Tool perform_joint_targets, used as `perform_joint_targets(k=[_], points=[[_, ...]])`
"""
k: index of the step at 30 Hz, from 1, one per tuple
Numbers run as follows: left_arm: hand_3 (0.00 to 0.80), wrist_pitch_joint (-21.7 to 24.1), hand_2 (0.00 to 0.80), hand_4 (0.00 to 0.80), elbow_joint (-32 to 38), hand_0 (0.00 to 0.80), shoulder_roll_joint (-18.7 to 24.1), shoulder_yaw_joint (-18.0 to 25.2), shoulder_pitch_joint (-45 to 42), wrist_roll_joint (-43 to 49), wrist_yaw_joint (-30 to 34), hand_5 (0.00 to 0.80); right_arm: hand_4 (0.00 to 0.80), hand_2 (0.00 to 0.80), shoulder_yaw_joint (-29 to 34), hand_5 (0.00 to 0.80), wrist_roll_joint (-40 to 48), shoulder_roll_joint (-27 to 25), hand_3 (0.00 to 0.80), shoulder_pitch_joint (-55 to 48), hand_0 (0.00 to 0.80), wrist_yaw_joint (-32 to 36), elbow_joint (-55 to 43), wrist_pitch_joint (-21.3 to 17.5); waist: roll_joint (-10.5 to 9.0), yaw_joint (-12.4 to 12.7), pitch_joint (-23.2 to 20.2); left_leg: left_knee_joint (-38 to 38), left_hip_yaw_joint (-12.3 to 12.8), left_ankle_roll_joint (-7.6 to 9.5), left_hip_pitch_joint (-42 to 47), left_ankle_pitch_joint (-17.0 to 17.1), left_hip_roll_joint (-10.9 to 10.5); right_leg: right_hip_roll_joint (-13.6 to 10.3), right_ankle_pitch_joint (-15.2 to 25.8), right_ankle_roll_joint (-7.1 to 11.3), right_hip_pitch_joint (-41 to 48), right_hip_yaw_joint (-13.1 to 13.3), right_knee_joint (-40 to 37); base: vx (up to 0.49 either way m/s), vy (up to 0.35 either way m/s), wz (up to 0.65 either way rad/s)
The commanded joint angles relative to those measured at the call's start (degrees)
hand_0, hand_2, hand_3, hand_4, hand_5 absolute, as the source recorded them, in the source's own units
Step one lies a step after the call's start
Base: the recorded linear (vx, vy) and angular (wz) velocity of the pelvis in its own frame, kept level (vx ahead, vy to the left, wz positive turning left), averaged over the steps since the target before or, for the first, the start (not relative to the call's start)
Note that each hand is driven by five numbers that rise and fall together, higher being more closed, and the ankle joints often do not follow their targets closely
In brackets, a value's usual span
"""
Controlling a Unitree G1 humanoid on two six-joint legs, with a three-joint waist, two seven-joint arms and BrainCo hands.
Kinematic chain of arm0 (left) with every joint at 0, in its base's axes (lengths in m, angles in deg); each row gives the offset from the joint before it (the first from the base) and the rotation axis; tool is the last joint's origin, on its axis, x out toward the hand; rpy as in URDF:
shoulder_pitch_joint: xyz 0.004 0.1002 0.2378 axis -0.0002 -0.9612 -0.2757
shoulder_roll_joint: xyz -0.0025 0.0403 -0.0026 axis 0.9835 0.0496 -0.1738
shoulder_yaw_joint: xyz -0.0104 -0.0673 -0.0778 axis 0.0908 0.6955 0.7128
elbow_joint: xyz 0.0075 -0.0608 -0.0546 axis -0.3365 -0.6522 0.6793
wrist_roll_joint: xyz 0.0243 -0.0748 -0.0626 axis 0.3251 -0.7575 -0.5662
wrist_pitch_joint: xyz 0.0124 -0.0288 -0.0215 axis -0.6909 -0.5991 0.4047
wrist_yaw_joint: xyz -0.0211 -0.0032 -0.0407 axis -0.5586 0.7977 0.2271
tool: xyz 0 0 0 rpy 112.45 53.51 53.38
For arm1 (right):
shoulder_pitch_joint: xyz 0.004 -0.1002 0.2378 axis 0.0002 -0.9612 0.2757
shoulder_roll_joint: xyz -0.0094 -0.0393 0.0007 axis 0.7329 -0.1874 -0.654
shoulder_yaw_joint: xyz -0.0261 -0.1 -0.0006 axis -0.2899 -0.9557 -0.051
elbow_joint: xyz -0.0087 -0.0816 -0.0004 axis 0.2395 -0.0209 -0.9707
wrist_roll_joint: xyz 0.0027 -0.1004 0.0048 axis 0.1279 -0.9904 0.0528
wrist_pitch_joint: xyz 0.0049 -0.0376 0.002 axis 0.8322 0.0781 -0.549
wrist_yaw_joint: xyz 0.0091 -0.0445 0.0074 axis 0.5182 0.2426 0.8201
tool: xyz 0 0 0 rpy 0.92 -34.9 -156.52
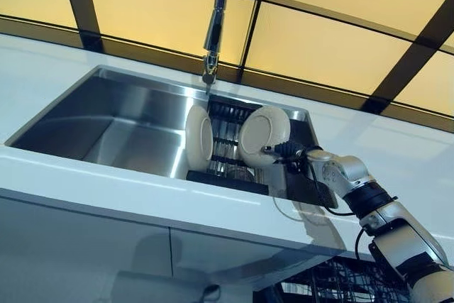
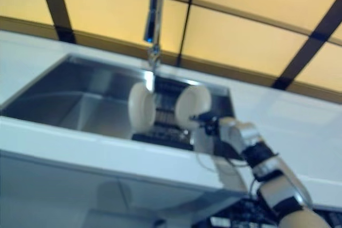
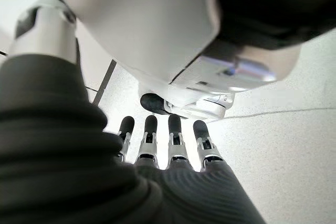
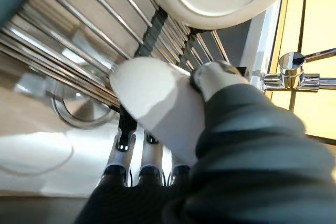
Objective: Take plates into dishwasher
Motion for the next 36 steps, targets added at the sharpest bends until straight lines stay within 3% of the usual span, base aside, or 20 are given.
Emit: perform_joint_targets(k=[1,15,23,36], points=[[0.000,0.3,0.000,0.000,-1.8,0.000,-0.1,-3.5,1.4,-0.6,-0.4,0.000,0.800,0.800,-0.9,0.800,-3.1,-2.6,0.800,8.8,0.800,-0.3,2.5,-4.0,0.15,2.8,-0.8,0.1,3.0,0.09,4.1,-5.7,-0.3,-5.2,6.4,7.20,-7.2,-1.1,3.3,0.003,-0.004,0.03],[0.000,0.2,0.000,0.000,-2.1,0.000,-0.3,-4.0,1.6,-0.2,-0.5,0.000,0.800,0.800,-1.6,0.800,-5.8,-4.8,0.800,12.4,0.800,-3.1,2.3,-6.1,0.90,2.3,-1.9,0.1,3.5,-0.09,4.6,-5.8,-0.3,-4.9,6.0,7.13,-6.1,-0.2,2.5,0.000,0.000,0.00],[0.000,0.0,0.000,0.000,-1.9,0.000,0.0,-3.8,1.9,-0.8,-1.0,0.000,0.800,0.800,-1.4,0.800,-6.5,-10.5,0.800,15.7,0.800,-7.0,0.7,-9.3,0.90,0.8,-3.2,0.1,4.3,-0.28,5.1,-5.9,-0.2,-4.0,5.7,6.92,-5.1,1.7,1.7,-0.007,0.005,-0.05],[0.000,-0.8,0.000,0.000,-2.0,0.000,0.4,-4.4,3.2,-0.5,-1.0,0.000,0.800,0.800,-1.7,0.800,-7.8,-19.9,0.800,18.5,0.800,-6.0,2.4,-11.8,1.19,-2.6,-5.6,0.1,6.4,-0.27,5.9,-6.3,-0.1,-2.6,5.4,6.70,-4.6,5.7,1.2,-0.013,0.016,-0.17]])
